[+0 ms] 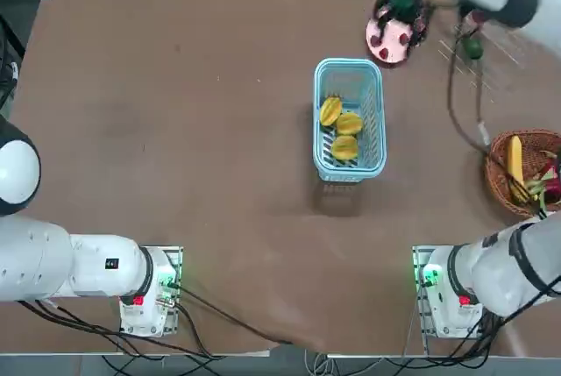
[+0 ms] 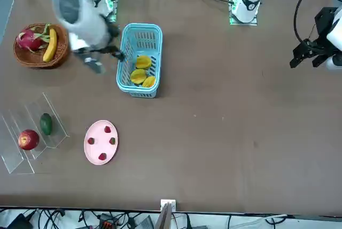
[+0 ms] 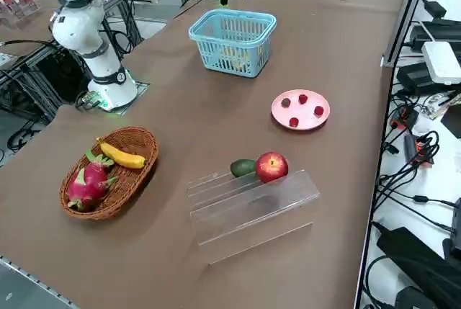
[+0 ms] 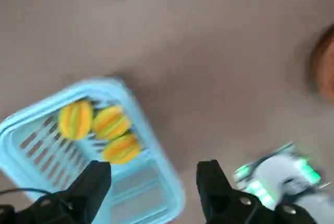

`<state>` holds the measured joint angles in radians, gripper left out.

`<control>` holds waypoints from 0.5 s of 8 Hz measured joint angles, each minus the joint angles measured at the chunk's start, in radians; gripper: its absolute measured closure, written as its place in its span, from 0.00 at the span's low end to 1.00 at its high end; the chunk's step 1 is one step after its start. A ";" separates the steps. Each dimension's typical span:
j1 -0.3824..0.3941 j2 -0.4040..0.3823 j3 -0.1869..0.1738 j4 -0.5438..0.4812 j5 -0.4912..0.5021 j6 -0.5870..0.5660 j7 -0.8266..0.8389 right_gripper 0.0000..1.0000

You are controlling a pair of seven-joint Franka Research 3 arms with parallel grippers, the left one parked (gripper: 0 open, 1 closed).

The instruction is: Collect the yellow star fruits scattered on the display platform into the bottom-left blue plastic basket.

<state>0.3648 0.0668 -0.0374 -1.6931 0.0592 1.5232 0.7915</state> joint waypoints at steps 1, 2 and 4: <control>-0.094 -0.006 -0.005 0.051 -0.025 -0.047 -0.148 0.00; -0.183 -0.007 -0.008 0.095 -0.054 -0.087 -0.302 0.00; -0.321 -0.007 -0.013 0.164 -0.074 -0.161 -0.558 0.00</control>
<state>0.0435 0.0596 -0.0500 -1.5294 -0.0146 1.3624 0.2339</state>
